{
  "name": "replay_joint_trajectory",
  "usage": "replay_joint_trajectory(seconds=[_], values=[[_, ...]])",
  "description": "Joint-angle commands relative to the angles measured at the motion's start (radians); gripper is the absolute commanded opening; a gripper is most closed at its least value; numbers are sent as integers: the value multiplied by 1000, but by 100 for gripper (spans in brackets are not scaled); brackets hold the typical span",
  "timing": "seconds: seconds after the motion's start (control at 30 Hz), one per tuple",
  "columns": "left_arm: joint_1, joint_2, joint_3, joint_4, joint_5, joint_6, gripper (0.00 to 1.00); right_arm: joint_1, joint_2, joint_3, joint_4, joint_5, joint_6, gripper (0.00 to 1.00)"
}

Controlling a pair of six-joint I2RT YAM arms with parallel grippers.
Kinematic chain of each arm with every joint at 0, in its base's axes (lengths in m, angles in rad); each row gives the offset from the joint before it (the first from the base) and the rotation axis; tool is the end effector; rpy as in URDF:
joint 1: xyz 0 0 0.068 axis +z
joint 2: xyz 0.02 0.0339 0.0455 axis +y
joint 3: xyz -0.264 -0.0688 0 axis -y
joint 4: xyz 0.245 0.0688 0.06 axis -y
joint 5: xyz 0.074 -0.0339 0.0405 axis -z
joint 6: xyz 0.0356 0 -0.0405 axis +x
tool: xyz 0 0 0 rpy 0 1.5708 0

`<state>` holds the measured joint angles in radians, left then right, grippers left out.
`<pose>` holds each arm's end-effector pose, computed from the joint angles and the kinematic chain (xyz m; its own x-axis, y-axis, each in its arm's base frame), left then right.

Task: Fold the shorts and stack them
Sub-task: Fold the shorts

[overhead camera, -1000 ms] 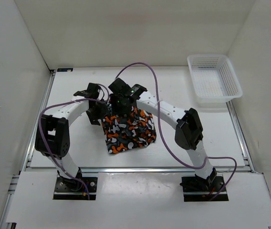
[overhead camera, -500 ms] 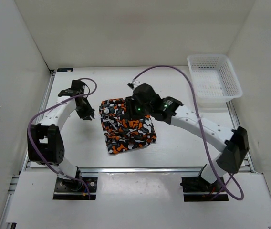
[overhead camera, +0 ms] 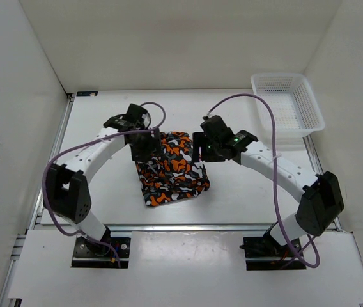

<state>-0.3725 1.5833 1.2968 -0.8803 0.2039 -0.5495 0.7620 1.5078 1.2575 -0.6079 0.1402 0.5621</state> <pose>0.2936 -0.1225 0.2657 -0.9552 -0.1759 -0.2380 -0.0801 0.9279 -0.3641 0.2400 0.2222 0.2918 -0.7923 -0.0266 -0.6096 -0.2307 0.9379 0.2590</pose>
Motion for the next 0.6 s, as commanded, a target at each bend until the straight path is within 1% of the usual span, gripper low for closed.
replay_joint_trajectory(seconds=[0.0, 0.03, 0.1, 0.13, 0.17, 0.23, 0.27, 0.4, 0.43, 0.5, 0.57], values=[[-67, 78, 56, 26, 28, -1, 82, -27, -92, -7, -24, 45, -7, 72], [-77, 99, 70, 35, 28, -10, 78, -27, -92, -7, -24, 45, -7, 72], [-88, 157, 84, 35, 14, -10, 67, -27, -118, -17, -44, 59, -7, 72], [-88, 167, 84, 35, 14, -10, 47, -38, -118, -17, -44, 59, -7, 72], [-88, 167, 93, 35, 14, -10, 34, -38, -130, -26, -55, 59, 2, 72], [-88, 141, 104, 35, -1, -10, 15, -47, -146, -26, -64, 73, 2, 72], [-88, 126, 114, 24, -18, -10, 10, -59, -170, -36, -73, 84, 2, 72], [-88, 57, 183, -91, -153, -10, 10, -82, -210, -46, -82, 84, 2, 71], [-88, 26, 183, -127, -176, -10, 10, -93, -210, -55, -82, 84, -8, 71], [-75, -3, 183, -150, -218, -10, 10, -104, -219, -55, -92, 93, -8, 71], [-39, -40, 129, -151, -218, -10, 10, -104, -219, -55, -92, 93, -18, 71]])
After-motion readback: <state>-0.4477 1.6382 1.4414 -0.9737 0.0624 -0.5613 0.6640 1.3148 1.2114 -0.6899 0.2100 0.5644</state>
